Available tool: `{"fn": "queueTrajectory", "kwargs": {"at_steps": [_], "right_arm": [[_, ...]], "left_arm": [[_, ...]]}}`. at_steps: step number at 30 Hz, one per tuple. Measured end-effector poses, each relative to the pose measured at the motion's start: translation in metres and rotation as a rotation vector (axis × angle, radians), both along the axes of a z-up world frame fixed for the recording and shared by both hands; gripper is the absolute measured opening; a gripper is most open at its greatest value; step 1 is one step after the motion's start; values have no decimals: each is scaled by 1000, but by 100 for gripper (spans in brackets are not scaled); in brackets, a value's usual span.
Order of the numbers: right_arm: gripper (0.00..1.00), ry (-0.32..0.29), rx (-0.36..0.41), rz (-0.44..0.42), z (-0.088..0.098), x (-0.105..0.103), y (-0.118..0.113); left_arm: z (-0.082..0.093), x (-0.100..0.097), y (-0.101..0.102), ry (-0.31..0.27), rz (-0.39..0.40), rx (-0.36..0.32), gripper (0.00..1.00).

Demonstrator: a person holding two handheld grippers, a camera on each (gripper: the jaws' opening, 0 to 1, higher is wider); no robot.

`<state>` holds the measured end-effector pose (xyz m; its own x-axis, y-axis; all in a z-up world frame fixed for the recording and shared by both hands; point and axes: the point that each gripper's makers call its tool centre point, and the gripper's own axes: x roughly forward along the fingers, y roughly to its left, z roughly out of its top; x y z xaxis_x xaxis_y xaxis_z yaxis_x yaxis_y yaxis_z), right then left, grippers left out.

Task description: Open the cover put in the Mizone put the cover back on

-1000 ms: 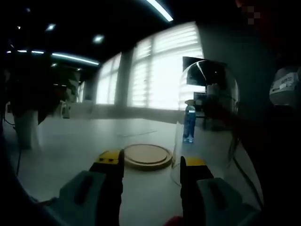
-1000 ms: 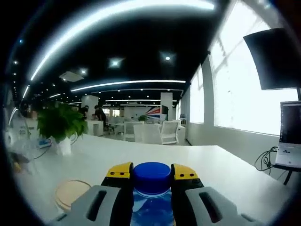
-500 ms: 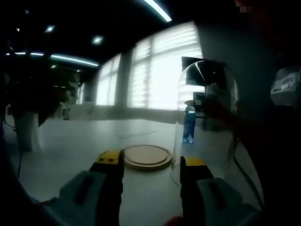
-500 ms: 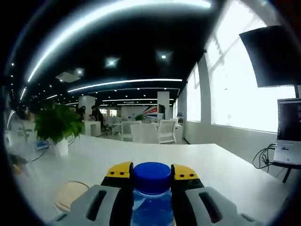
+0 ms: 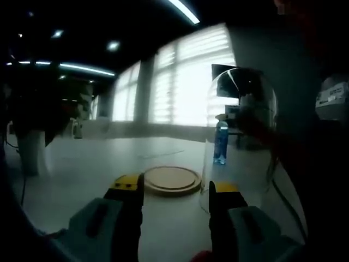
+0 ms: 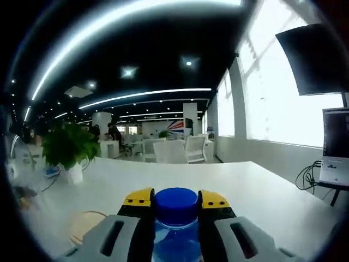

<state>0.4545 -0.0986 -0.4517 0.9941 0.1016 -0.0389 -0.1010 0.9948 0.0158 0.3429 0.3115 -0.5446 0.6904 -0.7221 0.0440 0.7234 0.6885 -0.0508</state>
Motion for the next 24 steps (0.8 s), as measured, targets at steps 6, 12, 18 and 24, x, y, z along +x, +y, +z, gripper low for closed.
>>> {"fn": "queueTrajectory", "kwargs": {"at_steps": [6,12,18,24], "right_arm": [[24,-1,-27,24,0,1,8],[24,-2,-19,73,1,0,22],[24,-7,-23,111,1,1,36],[24,-16,-45,163,2,1,48]], "left_arm": [[-3,-1,-2,3,-5,14,39],[-3,0,-1,5,0,10,39],[-3,0,-1,6,0,11,39],[-2,0,0,5,3,5,39]]}}
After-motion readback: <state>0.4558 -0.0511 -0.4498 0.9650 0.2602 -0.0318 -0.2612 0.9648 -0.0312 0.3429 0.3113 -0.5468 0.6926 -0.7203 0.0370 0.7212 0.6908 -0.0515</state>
